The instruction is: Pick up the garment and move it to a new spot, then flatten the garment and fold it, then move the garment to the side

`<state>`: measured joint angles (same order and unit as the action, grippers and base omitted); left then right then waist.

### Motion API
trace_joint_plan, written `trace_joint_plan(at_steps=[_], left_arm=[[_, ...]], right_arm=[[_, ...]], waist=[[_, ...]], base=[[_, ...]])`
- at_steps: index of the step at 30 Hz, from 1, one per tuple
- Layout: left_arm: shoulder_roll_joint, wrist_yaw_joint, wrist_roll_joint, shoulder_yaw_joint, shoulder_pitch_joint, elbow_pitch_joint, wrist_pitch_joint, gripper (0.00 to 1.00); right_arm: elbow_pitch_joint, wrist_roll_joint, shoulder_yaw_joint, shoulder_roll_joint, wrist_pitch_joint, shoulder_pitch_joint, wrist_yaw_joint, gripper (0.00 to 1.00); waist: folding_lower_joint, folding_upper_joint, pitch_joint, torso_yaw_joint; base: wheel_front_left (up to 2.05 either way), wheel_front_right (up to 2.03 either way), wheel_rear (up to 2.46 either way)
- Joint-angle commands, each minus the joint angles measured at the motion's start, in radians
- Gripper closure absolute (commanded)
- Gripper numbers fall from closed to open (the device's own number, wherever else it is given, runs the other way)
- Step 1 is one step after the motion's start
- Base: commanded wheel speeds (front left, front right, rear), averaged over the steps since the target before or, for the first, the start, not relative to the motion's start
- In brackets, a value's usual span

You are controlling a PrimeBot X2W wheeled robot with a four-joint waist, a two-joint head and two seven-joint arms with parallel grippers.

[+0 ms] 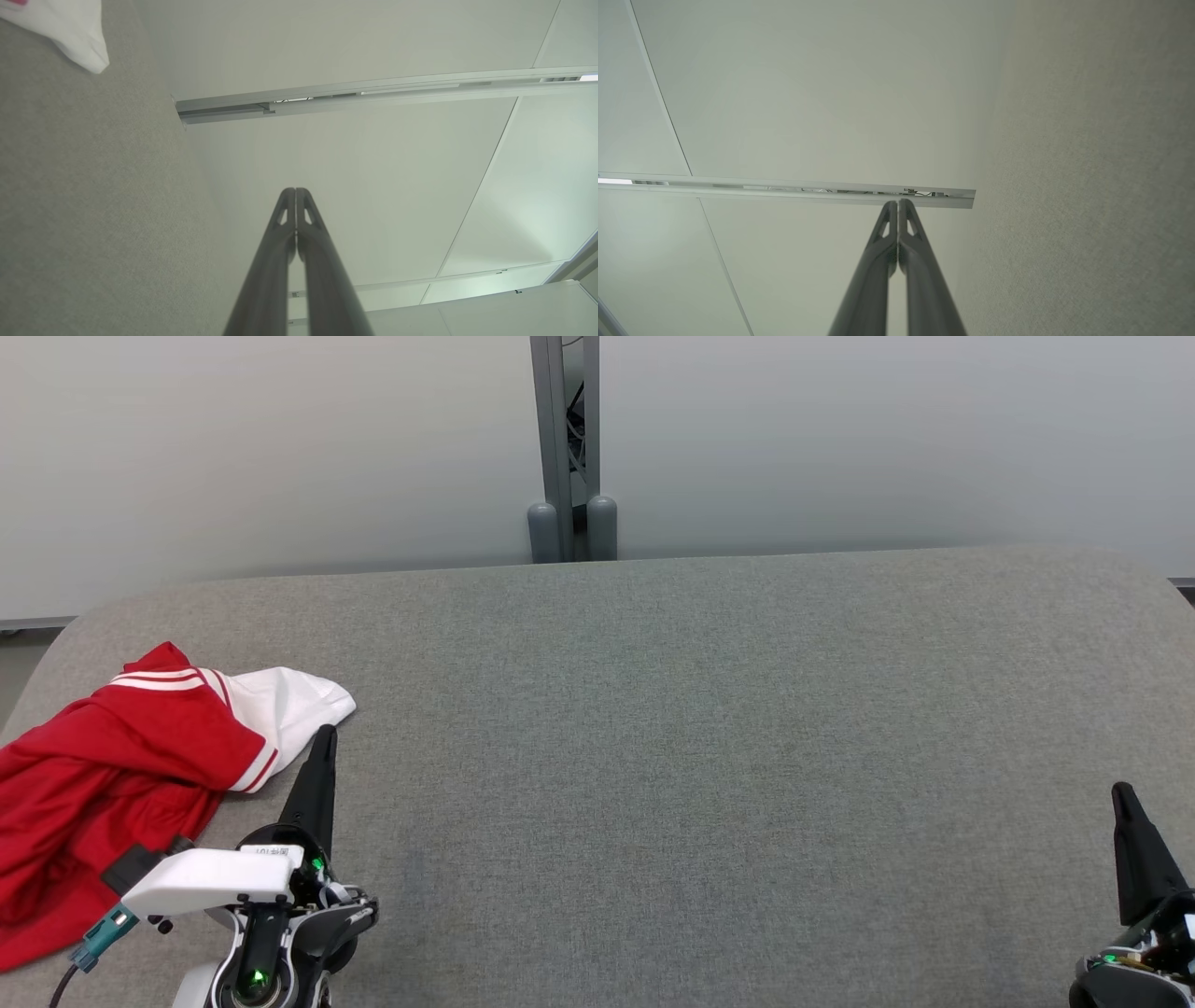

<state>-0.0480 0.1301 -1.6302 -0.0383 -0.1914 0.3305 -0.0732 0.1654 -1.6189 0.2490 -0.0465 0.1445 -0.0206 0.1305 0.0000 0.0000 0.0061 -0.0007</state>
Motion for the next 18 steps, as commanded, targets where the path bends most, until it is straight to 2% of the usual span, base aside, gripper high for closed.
trace_joint_plan(at_steps=[1, 9, 10, 18], left_arm=[[-0.005, 0.003, -0.005, 0.001, -0.015, -0.002, 0.0, 1.0], [-0.005, 0.003, -0.005, 0.001, -0.015, -0.002, 0.0, 1.0], [0.0, 0.0, 0.0, 0.0, 0.0, 0.0, 0.0, 0.0], [0.009, -0.001, 0.0, -0.008, 0.058, 0.037, 0.003, 0.0]], right_arm=[[-0.001, -0.001, 0.002, -0.009, 0.003, -0.004, 0.0, 1.0], [-0.001, -0.001, 0.002, -0.009, 0.003, -0.004, 0.0, 1.0], [0.0, 0.0, 0.0, 0.0, 0.0, 0.0, 0.0, 0.0], [0.046, 0.003, -0.015, 0.027, -0.009, 0.033, -0.001, 0.0]], waist=[[0.0, 0.0, 0.0, 0.0], [0.0, 0.0, 0.0, 0.0], [0.0, 0.0, 0.0, 0.0], [0.0, 0.0, 0.0, 0.0]], base=[[0.0, 0.0, 0.0], [0.0, 0.0, 0.0], [0.0, 0.0, 0.0], [0.0, 0.0, 0.0]])
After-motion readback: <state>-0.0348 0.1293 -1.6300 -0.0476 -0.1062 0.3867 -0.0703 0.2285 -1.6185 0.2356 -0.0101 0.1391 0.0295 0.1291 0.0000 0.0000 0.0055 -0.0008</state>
